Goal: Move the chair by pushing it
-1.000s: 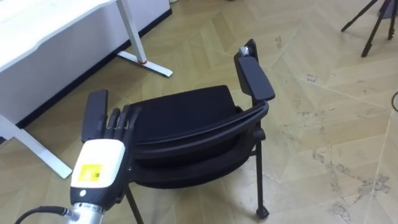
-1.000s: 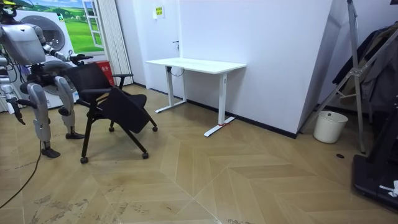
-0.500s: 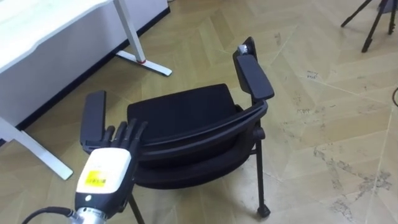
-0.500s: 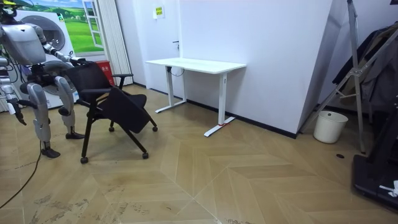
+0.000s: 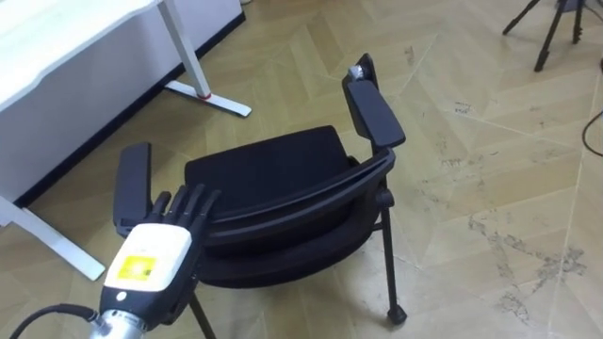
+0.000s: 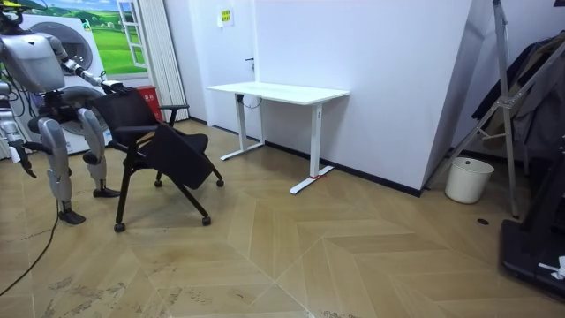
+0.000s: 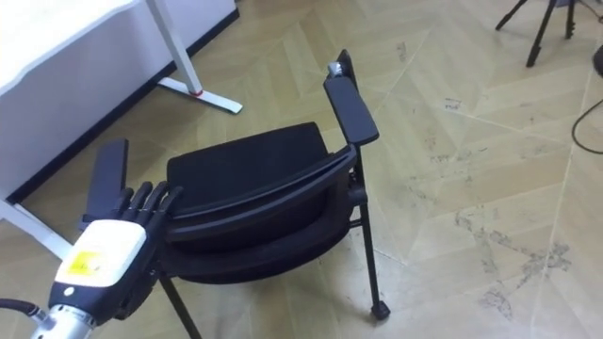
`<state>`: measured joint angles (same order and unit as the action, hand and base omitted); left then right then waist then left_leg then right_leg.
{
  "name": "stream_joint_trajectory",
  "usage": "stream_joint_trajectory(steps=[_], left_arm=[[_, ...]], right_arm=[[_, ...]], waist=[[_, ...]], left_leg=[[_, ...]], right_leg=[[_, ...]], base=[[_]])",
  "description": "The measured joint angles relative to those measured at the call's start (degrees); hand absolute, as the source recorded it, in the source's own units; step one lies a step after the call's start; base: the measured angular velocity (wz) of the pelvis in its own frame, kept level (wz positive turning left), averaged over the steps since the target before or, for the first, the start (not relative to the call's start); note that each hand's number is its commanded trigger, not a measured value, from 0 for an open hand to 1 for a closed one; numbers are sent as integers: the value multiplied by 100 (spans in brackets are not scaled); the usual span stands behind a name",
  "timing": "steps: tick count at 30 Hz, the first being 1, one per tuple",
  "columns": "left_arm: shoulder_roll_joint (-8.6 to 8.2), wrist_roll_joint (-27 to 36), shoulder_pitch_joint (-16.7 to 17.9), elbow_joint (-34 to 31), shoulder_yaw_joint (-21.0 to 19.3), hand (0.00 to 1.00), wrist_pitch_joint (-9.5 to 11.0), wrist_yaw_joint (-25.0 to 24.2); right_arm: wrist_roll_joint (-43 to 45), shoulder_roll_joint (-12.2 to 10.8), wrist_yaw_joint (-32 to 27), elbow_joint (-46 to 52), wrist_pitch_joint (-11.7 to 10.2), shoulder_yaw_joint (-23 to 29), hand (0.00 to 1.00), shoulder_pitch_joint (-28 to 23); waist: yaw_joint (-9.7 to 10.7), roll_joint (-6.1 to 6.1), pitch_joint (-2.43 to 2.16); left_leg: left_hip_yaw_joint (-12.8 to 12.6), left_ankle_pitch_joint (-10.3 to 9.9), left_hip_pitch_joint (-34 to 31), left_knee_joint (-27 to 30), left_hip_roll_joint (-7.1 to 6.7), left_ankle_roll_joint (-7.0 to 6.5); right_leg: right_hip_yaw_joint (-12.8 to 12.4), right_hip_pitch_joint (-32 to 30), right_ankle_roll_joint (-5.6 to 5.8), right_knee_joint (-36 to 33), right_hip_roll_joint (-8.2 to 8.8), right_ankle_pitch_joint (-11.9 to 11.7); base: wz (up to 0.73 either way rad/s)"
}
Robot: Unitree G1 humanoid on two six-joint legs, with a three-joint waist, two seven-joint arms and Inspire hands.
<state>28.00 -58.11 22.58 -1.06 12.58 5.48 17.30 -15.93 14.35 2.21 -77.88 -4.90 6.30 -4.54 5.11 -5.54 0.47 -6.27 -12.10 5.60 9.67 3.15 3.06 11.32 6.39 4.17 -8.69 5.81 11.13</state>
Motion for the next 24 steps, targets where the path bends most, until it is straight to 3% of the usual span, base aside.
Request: stream_joint_trajectory(steps=[5,10,24], left_arm=[[16,-12,-6,0,-114,0,127,-74],[17,-1,-6,2,-126,0,234,-71],[2,17,-124,84,-212,0,467,-65]], right_arm=[[270,76,-24,-16,-59,37,0,-65],[335,182,-102,-74,-68,180,0,-155],[704,174,-352,-61,-184,240,0,-298]], waist=[[14,-97,42],[32,-113,36],[175,-105,29]], left_leg=[[-22,2,-18,-1,0,-3],[-22,2,-37,-1,1,-3],[-156,7,3,3,9,-12]], right_leg=[[-58,-55,-1,-7,-2,-4],[-79,-66,-3,-14,-9,-5],[-251,-84,-2,-15,-22,-54]], base=[[-4],[0],[-4]])
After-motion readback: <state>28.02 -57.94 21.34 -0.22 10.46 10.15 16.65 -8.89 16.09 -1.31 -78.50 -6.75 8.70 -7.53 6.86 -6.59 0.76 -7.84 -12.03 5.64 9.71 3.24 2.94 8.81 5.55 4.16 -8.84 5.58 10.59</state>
